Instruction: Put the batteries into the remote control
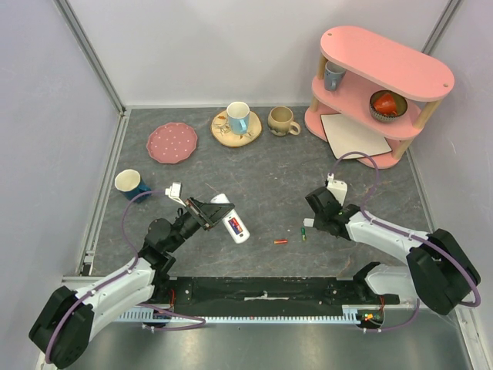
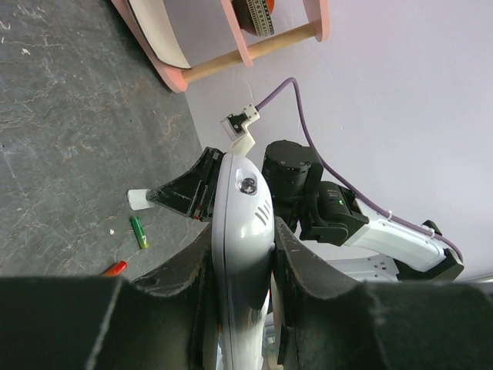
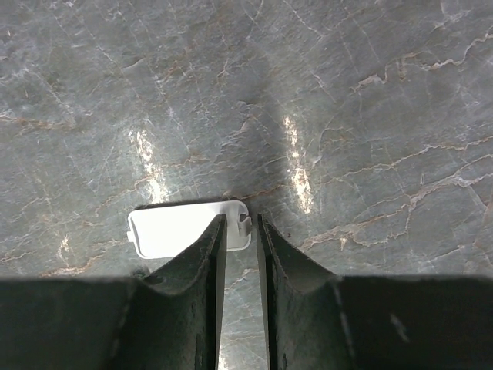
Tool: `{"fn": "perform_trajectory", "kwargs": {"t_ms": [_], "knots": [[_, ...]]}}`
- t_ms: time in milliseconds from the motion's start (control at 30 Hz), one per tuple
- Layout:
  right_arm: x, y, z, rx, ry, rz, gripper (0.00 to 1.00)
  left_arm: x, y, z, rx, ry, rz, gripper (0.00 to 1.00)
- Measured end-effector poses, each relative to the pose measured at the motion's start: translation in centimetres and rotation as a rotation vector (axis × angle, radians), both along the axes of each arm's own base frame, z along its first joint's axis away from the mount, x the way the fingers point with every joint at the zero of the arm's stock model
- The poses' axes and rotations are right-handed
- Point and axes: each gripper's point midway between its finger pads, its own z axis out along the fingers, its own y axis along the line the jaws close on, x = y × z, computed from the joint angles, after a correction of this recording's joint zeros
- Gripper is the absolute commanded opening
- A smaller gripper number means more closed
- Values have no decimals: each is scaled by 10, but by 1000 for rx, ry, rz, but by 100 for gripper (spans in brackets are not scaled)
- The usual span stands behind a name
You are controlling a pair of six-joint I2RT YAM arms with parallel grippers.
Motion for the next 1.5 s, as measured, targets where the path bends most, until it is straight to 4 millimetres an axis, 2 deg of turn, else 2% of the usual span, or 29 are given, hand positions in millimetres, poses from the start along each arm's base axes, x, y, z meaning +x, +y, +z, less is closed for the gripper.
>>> {"fn": "perform_trajectory", "kwargs": {"t_ms": [367,500,733,967,1167,1267,1333,1500], "knots": [[4,-1,0,3,-14,4,11,0,-1,-1,3,4,-3,2],[5,0,0,4,-19,7,0,0,0,-1,3,4,-3,2],[3,4,5,36,-28,22,0,-2,1,2,-3,-6,-3,2],[11,9,33,36,-94,72,0,-4,2,4,-4,-7,-2,2],[37,26,90,-137,-242,161,0,-5,3,5,-7,-11,-2,2],[49,32,111,-231,-319,163,0,-7,4,7,-10,-16,-1,2],[53,30,114,-295,-346,161,0,-8,5,10,-16,-23,-1,2],[63,29,105,-437,-303,187,0,-14,10,17,-27,-41,1,2]]}}
